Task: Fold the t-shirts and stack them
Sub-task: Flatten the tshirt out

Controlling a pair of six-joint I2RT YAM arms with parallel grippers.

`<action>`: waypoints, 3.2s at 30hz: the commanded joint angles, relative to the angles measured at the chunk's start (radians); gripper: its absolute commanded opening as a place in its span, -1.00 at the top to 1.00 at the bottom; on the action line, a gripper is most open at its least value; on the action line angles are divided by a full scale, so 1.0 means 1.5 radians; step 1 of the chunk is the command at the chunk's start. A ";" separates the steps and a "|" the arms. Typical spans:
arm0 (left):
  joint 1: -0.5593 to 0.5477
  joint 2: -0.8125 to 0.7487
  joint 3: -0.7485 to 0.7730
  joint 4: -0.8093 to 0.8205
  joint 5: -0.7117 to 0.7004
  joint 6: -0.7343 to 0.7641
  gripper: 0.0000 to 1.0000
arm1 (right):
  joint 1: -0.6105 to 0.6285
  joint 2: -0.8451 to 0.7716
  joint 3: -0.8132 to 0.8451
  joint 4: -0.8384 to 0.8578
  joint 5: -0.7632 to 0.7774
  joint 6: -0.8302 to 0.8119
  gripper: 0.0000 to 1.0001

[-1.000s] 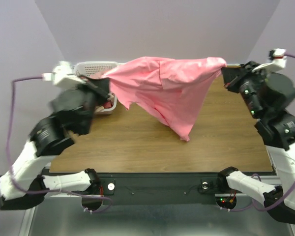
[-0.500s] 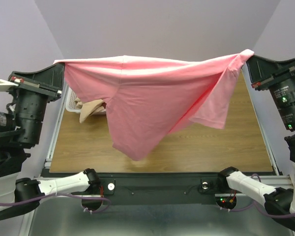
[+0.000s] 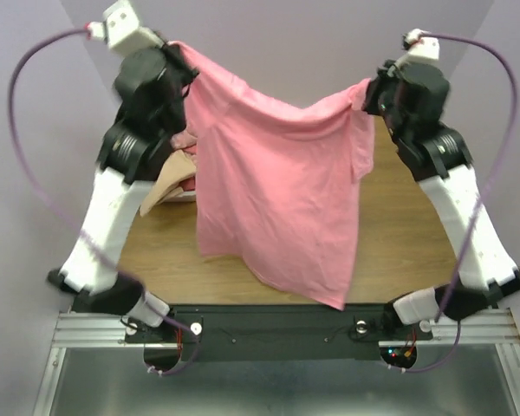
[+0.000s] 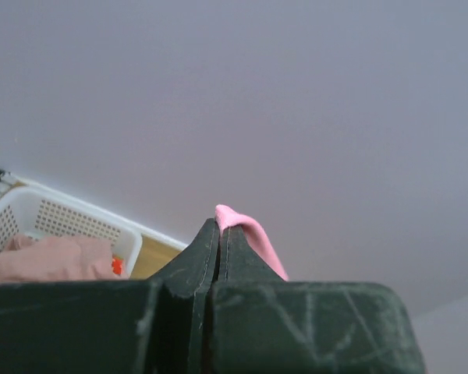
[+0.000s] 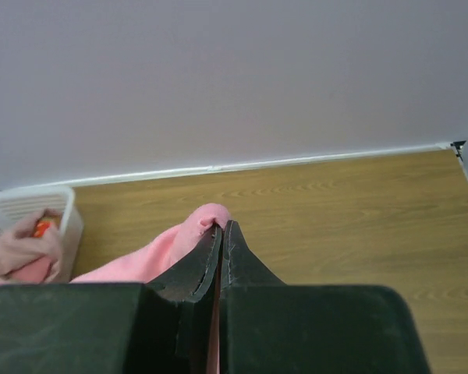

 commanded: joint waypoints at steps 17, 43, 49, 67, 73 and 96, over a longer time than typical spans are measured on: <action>0.108 -0.006 -0.065 0.144 0.295 0.079 1.00 | -0.128 0.096 0.146 0.108 -0.107 -0.171 0.99; -0.076 -0.678 -1.131 0.061 0.403 -0.435 -0.97 | -0.128 -0.360 -0.705 -0.069 -0.171 0.216 -0.87; -0.075 -0.499 -1.008 0.004 0.301 -0.406 -0.97 | -0.127 -0.285 -0.688 0.011 -0.303 0.192 -1.00; 0.207 -0.194 -0.850 0.153 0.318 -0.317 -0.97 | 0.020 0.314 -0.408 0.157 -0.244 0.169 -0.99; 0.213 -0.147 -0.849 0.224 0.396 -0.300 -0.97 | -0.015 0.338 -0.474 0.156 -0.197 0.190 -0.99; 0.145 0.058 -0.783 0.311 0.406 -0.261 -0.97 | -0.269 0.153 -0.631 0.114 -0.258 0.166 -1.00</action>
